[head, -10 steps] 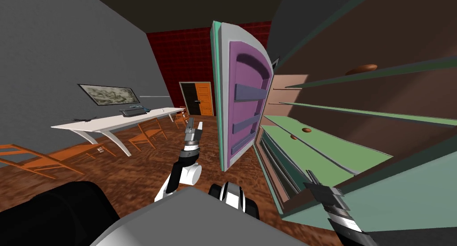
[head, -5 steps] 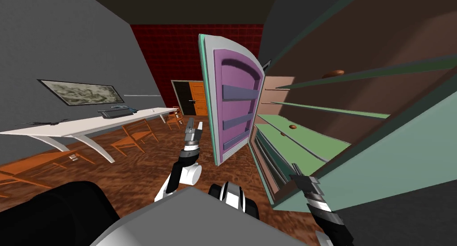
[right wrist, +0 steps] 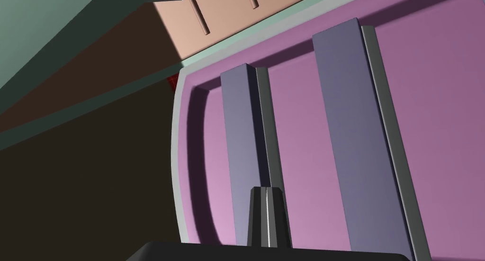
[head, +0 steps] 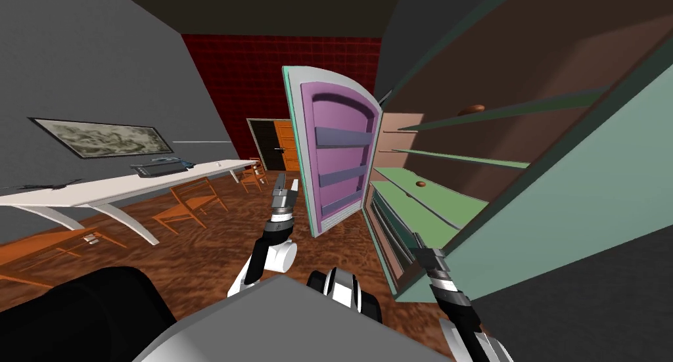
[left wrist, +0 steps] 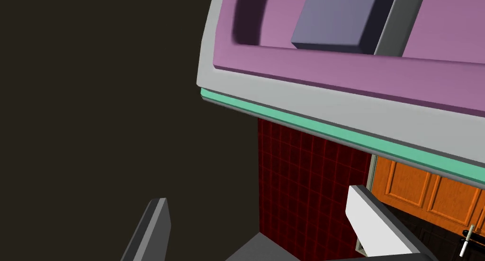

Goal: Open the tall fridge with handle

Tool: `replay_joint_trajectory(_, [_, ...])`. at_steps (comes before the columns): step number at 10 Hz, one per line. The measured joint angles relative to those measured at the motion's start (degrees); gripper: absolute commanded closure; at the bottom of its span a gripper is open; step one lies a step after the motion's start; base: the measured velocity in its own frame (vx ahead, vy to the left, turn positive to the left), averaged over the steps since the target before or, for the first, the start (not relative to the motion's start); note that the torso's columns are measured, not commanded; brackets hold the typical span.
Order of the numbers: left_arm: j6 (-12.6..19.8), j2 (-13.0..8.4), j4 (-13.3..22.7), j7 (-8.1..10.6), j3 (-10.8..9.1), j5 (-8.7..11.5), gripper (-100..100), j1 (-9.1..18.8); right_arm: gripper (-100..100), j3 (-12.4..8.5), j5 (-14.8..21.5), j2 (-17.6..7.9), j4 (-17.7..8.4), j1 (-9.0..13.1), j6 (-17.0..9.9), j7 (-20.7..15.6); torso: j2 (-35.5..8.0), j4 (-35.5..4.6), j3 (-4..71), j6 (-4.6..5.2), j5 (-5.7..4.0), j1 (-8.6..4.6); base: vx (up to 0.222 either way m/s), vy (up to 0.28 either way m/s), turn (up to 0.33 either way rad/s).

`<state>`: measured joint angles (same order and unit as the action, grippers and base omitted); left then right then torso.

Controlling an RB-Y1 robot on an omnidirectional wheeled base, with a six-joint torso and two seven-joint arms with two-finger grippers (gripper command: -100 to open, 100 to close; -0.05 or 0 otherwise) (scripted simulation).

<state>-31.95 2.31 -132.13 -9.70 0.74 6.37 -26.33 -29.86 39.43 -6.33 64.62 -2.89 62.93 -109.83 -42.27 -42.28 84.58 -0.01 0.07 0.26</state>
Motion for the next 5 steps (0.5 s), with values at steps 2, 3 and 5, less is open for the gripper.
replay_joint_trajectory(2, [0.0, 0.0, 0.0, 0.00, -0.01, 0.0, 0, 0.0, 100, 3.3, -1.5, 2.3, 3.1, -0.8, -2.7, -1.7, 0.0, 0.0, 0.0, 0.00, -0.12, -0.40, -0.006, -0.073, -0.049])
replay_joint_trajectory(3, [0.0, 0.0, 0.0, 0.00, 0.00, 0.0, 0, 0.0, 100, 5.0, -1.7, 2.5, 3.4, -0.6, -3.3, -2.0, 0.0, 0.0, 0.0, -0.02, -0.09, -0.26, -0.003, -0.130, -0.228])
replay_joint_trajectory(5, [0.0, 0.0, 0.0, 0.00, -0.01, 0.0, 0, 0.0, -100, 6.8, -2.2, 4.7, 6.9, -2.8, -4.3, -2.6, 0.1, 0.0, 0.1, 0.02, -0.07, -0.18, 0.067, -0.019, -0.121])
